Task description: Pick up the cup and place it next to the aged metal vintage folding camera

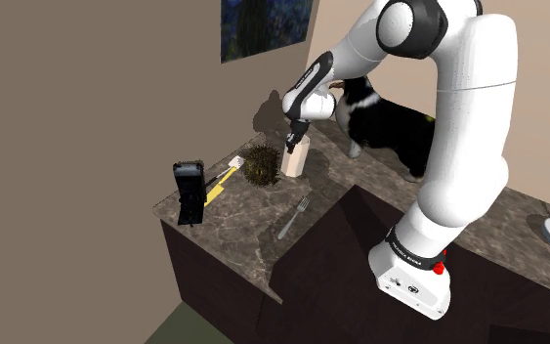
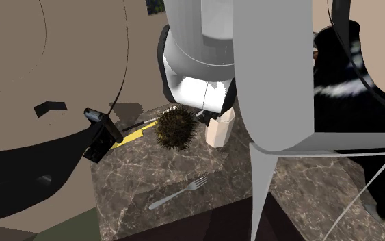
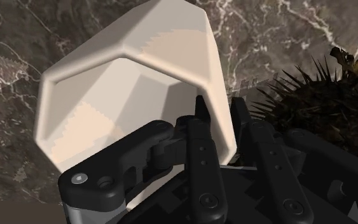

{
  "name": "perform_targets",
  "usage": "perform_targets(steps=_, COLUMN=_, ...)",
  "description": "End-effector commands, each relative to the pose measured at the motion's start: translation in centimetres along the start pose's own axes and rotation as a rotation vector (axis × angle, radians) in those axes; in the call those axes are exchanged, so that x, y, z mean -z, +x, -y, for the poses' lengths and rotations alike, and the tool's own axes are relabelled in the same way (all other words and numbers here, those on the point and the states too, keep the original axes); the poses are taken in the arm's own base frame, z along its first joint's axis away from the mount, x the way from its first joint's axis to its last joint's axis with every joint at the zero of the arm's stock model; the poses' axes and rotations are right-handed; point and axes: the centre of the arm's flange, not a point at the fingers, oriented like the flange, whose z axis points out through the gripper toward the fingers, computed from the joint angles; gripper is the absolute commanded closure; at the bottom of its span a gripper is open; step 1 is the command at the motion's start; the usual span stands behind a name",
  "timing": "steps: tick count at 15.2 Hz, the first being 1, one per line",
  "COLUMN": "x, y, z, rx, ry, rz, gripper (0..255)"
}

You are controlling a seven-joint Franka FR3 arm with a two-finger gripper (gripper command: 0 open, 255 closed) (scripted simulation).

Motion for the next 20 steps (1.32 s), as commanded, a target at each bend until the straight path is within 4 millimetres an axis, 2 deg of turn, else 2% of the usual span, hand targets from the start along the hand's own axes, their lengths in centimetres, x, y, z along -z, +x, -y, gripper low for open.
perform_targets(steps=1, x=0.0, y=0.0, z=0.0, rx=0.0, ry=0.0, rz=0.0, gripper=255)
perform_targets(steps=20, x=10.0, y=0.9, z=0.0, rx=0.0, ry=0.0, rz=0.0, gripper=255)
